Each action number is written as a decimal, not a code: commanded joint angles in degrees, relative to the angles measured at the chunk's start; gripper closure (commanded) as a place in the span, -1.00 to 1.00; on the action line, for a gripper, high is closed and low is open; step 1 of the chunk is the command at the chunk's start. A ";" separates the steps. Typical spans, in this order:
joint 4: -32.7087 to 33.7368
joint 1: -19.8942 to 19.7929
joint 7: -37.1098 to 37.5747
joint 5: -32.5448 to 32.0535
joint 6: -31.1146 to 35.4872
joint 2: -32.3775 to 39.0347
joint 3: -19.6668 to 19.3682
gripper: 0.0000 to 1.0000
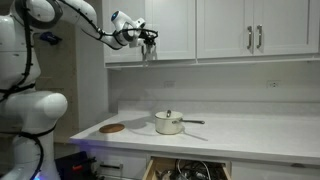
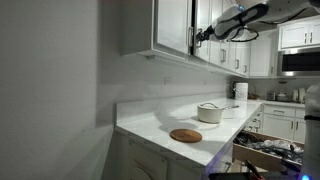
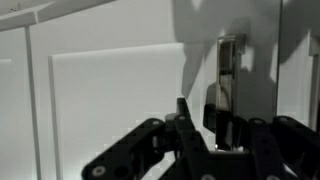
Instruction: Open the right door on the first upper cabinet
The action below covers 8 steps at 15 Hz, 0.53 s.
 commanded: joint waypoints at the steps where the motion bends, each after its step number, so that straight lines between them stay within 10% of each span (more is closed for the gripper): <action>1: -2.87 -8.35 7.58 -6.99 -6.18 -4.05 4.25 0.88; 8: -4.22 -11.50 12.87 -10.26 -12.80 -7.07 8.52 0.88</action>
